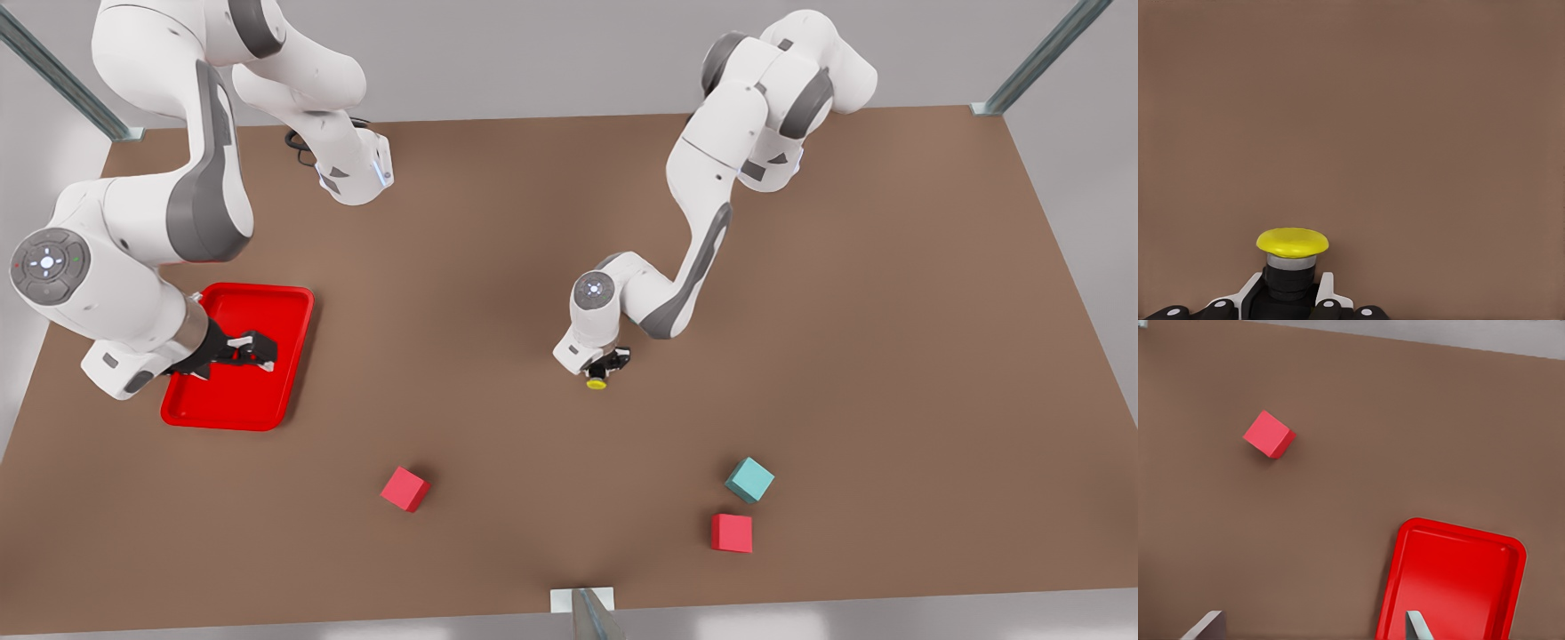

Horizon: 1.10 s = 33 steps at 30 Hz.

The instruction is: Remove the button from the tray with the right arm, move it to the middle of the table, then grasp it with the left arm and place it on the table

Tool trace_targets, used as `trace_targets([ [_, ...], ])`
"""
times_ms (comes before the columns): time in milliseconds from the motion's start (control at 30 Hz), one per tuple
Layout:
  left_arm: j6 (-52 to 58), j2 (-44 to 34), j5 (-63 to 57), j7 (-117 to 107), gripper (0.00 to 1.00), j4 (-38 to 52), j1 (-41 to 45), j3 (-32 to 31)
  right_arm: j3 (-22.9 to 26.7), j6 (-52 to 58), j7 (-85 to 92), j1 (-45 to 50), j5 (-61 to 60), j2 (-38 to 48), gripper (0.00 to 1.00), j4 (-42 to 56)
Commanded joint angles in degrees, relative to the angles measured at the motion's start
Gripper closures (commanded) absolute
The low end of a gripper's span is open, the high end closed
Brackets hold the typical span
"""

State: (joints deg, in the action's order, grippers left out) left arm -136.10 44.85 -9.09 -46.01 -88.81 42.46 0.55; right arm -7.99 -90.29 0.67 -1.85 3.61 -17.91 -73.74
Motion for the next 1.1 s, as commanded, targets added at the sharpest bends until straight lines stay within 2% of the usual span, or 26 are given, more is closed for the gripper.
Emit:
trace_targets([
  [0,3.6,-0.6,0.7,0.3,0.57,0.8,-0.1,0.1,0.0,-0.1,3.9,0.0,0.0,0.1,0.00,0.1],
  [100,5.5,-1.8,0.7,-14.3,0.56,2.9,0.1,1.7,0.0,-0.1,3.9,0.0,0.0,0.1,0.00,0.1],
  [133,5.6,-2.0,0.4,-27.6,0.56,3.2,2.2,5.2,0.0,-0.1,3.9,0.0,0.0,0.1,0.00,0.1],
  [167,8.1,-1.9,-0.2,-42.9,0.56,4.3,8.4,13.7,0.0,-0.1,3.9,0.0,0.0,0.1,0.00,0.1],
  [200,15.9,-1.7,-4.3,-52.5,0.56,4.3,14.2,19.3,0.0,-0.1,3.9,0.0,0.0,0.1,0.00,0.1],
  [267,30.8,-0.7,-14.6,-73.8,0.56,4.3,17.2,20.7,0.0,-0.1,3.9,-0.1,0.0,0.1,0.00,0.1],
  [333,38.4,0.1,-23.1,-93.5,0.56,4.3,18.4,20.5,0.1,-0.1,4.0,-0.1,0.1,0.1,0.00,0.1],
  [400,44.3,2.5,-30.5,-112.3,0.56,4.3,20.7,20.5,0.1,-0.1,4.0,-0.1,0.1,0.1,0.00,0.2],
  [467,45.5,3.1,-35.3,-121.9,0.56,4.5,22.1,20.5,0.1,-0.1,4.0,-0.5,0.0,0.1,0.00,0.1],
  [600,45.8,11.1,-42.7,-124.2,0.56,11.1,20.6,20.6,0.1,-0.1,4.0,-0.5,0.1,0.1,0.00,0.2],
  [833,44.7,20.5,-48.2,-127.1,0.55,13.3,18.0,20.5,0.1,-0.1,4.0,-0.5,0.1,0.1,0.00,0.2],
  [1067,38.5,22.0,-47.8,-129.8,0.54,13.3,17.8,18.9,0.0,-0.2,3.9,-1.1,0.0,0.1,0.00,1.1],
])
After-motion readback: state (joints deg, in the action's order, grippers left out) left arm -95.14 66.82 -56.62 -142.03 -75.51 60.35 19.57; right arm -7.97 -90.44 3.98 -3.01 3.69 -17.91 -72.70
